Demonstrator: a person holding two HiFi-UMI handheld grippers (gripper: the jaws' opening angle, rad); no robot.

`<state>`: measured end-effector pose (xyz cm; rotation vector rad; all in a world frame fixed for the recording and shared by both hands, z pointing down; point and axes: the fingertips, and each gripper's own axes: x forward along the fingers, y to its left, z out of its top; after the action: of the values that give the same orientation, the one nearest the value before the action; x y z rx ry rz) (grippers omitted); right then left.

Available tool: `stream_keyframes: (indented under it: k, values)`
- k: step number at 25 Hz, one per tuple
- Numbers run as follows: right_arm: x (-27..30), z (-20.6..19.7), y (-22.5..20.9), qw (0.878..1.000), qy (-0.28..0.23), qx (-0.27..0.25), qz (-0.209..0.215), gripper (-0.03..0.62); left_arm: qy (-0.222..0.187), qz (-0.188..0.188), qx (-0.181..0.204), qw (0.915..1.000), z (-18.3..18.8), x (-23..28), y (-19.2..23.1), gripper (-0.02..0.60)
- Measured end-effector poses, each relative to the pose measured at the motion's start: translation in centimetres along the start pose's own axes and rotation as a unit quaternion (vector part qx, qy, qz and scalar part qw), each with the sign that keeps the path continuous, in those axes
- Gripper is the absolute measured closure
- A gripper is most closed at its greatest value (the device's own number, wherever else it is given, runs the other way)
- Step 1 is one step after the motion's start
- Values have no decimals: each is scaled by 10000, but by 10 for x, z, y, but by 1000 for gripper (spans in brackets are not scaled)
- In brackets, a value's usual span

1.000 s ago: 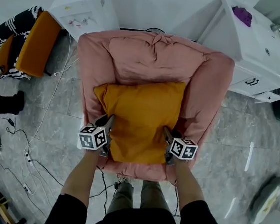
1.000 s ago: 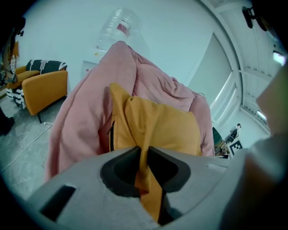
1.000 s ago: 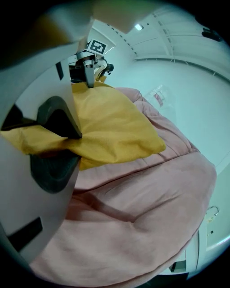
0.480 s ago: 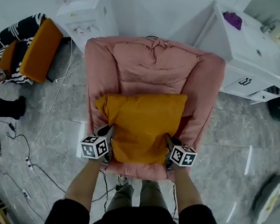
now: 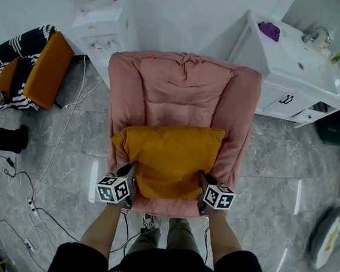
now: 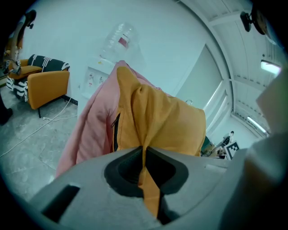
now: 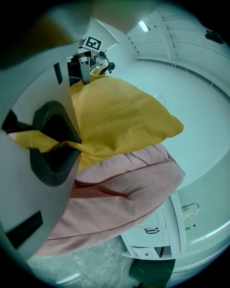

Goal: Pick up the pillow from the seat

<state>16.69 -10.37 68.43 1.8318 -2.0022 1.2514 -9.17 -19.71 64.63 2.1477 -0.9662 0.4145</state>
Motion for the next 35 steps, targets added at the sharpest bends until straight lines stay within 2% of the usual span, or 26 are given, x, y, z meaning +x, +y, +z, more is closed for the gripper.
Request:
stream_keyframes:
  k: [5, 14, 22, 30, 35]
  values:
    - [-26, -12, 22, 9996, -29, -275, -73, 569, -16, -73, 93, 9999, -10, -29, -2, 557]
    - [-61, -35, 43, 9990, -162, -332, -253, 574, 5, -241, 61, 9997, -29, -68, -10, 557]
    - [-99, -58, 58, 9981, -212, -402, -410, 579, -161, -440, 99, 9989, -49, -111, -27, 558]
    - [-126, -56, 84, 9956, -462, -607, -542, 582, -299, -505, 266, 9979, -42, -143, -34, 558]
    - [-143, -43, 97, 9929, -765, -697, -585, 583, -576, -665, 324, 9956, -23, -157, -46, 560]
